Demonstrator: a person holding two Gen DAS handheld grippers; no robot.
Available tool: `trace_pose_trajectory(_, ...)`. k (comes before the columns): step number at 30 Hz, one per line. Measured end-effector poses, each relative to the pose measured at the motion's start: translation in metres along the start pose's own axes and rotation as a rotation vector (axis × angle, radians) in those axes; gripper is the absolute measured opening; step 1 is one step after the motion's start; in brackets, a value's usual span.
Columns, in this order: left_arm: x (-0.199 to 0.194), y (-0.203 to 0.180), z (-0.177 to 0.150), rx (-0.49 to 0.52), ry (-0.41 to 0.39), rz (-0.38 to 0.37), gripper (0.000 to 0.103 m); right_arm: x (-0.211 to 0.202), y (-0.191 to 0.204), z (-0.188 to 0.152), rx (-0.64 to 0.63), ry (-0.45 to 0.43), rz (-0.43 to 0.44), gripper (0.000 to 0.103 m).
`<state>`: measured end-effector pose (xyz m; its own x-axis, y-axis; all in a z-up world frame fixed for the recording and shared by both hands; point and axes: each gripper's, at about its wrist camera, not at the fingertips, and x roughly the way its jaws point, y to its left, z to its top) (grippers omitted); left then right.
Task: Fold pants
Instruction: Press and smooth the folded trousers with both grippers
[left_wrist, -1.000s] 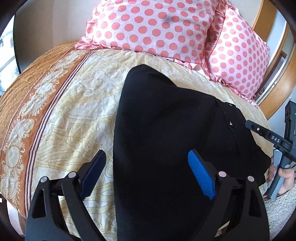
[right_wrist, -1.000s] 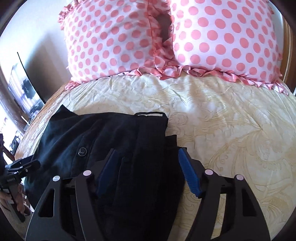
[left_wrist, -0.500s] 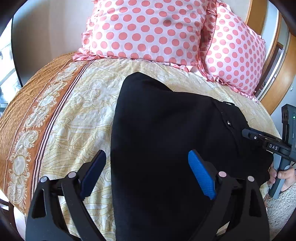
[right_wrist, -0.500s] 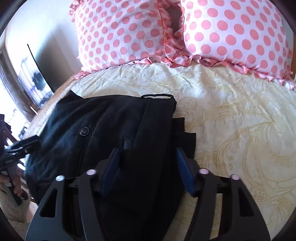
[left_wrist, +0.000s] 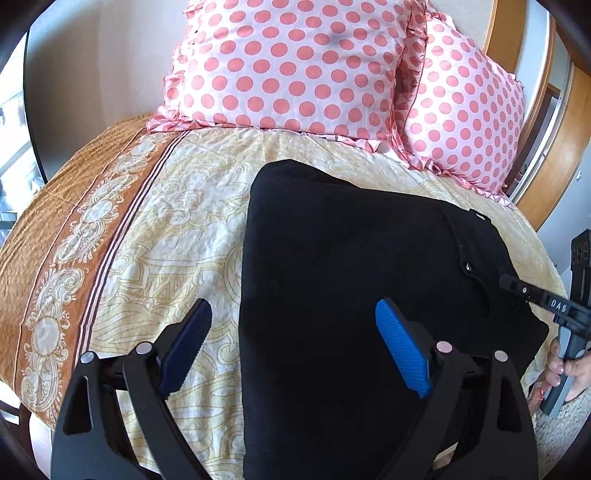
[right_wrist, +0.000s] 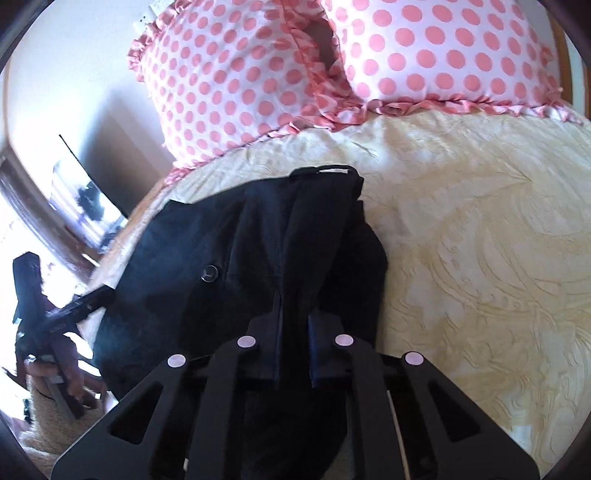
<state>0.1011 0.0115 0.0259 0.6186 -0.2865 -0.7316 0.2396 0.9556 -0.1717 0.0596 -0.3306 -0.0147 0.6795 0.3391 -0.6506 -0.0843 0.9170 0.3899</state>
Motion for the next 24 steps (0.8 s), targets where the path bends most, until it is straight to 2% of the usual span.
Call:
trace_pose_trajectory(1, 0.001, -0.001, 0.000, 0.004, 0.000, -0.003, 0.090, 0.002, 0.006, -0.001, -0.042, -0.005, -0.044, 0.015)
trace_pose_trajectory(2, 0.002, -0.003, 0.001, 0.009, 0.002, -0.007, 0.090, 0.003, 0.011, -0.002, -0.078, -0.005, -0.086, 0.031)
trace_pose_trajectory(3, 0.001, -0.004, 0.000, 0.012, 0.002, -0.010, 0.090, 0.005, 0.018, -0.002, -0.118, 0.001, -0.153, 0.051)
trace_pose_trajectory(5, 0.000, -0.008, 0.000, 0.026, -0.005, -0.019, 0.090, 0.001, 0.023, -0.002, -0.158, -0.009, -0.215, 0.072)
trace_pose_trajectory(8, -0.001, -0.013, -0.001, 0.046, -0.019, -0.022, 0.093, -0.004, 0.017, 0.005, -0.145, -0.035, -0.209, 0.072)
trace_pose_trajectory(14, 0.001, -0.021, -0.002, 0.060, -0.012, -0.033, 0.093, 0.014, -0.013, 0.018, -0.013, 0.006, -0.120, 0.072)
trace_pose_trajectory(16, 0.000, -0.022, -0.002, 0.064, -0.010, -0.030, 0.093, 0.018, -0.015, 0.021, -0.007, 0.006, -0.095, 0.067)
trace_pose_trajectory(22, -0.001, -0.020, -0.001, 0.046, -0.007, -0.044, 0.093, 0.025, -0.017, 0.028, -0.003, 0.006, -0.077, 0.066)
trace_pose_trajectory(23, -0.001, -0.021, -0.002, 0.048, -0.007, -0.042, 0.093, 0.025, -0.018, 0.029, -0.008, 0.008, -0.072, 0.064)
trace_pose_trajectory(24, 0.000, -0.021, -0.002, 0.050, -0.005, -0.039, 0.093, 0.025, -0.018, 0.028, -0.013, 0.006, -0.070, 0.058)
